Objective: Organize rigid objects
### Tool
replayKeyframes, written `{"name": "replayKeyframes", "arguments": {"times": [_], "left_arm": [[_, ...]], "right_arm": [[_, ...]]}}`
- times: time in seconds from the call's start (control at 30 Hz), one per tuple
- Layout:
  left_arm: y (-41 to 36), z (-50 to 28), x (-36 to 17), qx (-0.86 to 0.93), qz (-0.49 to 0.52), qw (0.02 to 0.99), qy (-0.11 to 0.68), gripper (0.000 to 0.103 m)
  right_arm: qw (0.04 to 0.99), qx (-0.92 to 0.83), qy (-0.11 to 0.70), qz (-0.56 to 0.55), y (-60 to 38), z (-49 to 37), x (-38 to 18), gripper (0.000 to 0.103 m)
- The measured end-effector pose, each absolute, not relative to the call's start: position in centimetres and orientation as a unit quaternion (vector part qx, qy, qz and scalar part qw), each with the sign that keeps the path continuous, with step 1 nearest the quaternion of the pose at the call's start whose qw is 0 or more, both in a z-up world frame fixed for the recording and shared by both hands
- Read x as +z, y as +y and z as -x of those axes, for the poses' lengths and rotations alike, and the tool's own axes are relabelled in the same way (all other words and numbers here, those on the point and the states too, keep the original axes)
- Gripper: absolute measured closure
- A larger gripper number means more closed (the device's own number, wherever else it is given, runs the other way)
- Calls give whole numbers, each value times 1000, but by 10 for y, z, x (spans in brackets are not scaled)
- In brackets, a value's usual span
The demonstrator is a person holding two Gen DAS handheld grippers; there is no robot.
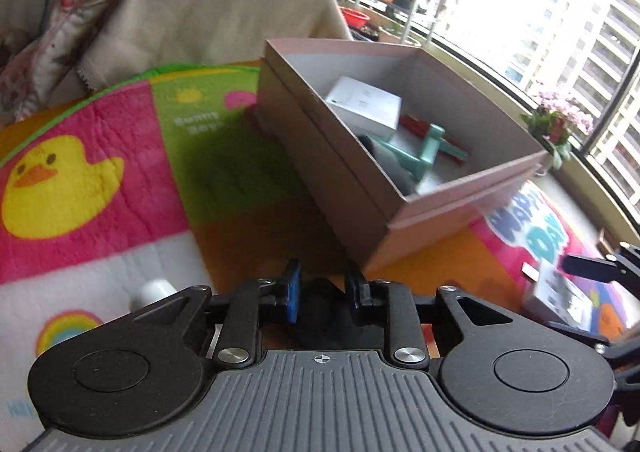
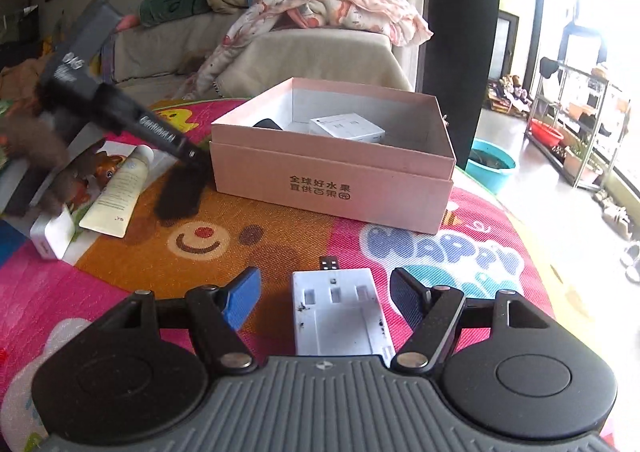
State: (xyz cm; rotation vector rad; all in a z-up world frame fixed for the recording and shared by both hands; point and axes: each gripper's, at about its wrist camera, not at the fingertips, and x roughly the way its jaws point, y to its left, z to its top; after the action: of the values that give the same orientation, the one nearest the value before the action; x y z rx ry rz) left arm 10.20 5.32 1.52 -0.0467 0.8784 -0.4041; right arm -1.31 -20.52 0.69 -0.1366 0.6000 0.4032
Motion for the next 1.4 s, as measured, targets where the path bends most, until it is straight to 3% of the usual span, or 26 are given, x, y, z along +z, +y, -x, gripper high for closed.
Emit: {"name": "replayKeyframes", "arguments": {"times": [0.1, 0.33, 0.5, 0.57, 0.6, 0.7, 0.77, 1.0, 1.07, 1.2, 1.4], "left_arm": [[49, -79, 16, -238, 62, 871, 426, 76], [86, -5, 61, -152, 60, 931, 327, 76], [126, 38, 62, -94, 108, 926, 351, 75], [133, 49, 55, -87, 124, 919, 364, 75], [133, 53, 52, -83, 126, 917, 368, 75], [126, 54, 40, -90, 128, 913, 377, 75], [115, 48, 30, -109, 133, 909, 380, 65], [60, 23, 8, -163, 88, 909, 374, 63], [46, 22, 8, -168, 57, 913, 368, 63], [34, 31, 9, -191, 28, 910, 367, 63], [54, 58, 31, -208, 46, 917, 336, 62]], "right_arm": [[927, 223, 292, 70, -195, 18, 9, 31], [891, 310, 331, 39, -148, 8, 12, 31], [879, 328, 344, 35, -118, -4, 1, 32], [887, 320, 329, 59, -113, 2, 0, 45], [888, 317, 324, 75, -112, 4, 1, 62], [897, 292, 321, 87, -124, 9, 2, 65], [903, 267, 323, 92, -139, 9, 2, 65], [913, 235, 327, 71, -183, 18, 0, 65], [914, 236, 322, 69, -186, 21, -1, 62], [913, 237, 323, 77, -180, 22, -4, 32], [913, 236, 325, 70, -180, 20, -4, 27]]}}
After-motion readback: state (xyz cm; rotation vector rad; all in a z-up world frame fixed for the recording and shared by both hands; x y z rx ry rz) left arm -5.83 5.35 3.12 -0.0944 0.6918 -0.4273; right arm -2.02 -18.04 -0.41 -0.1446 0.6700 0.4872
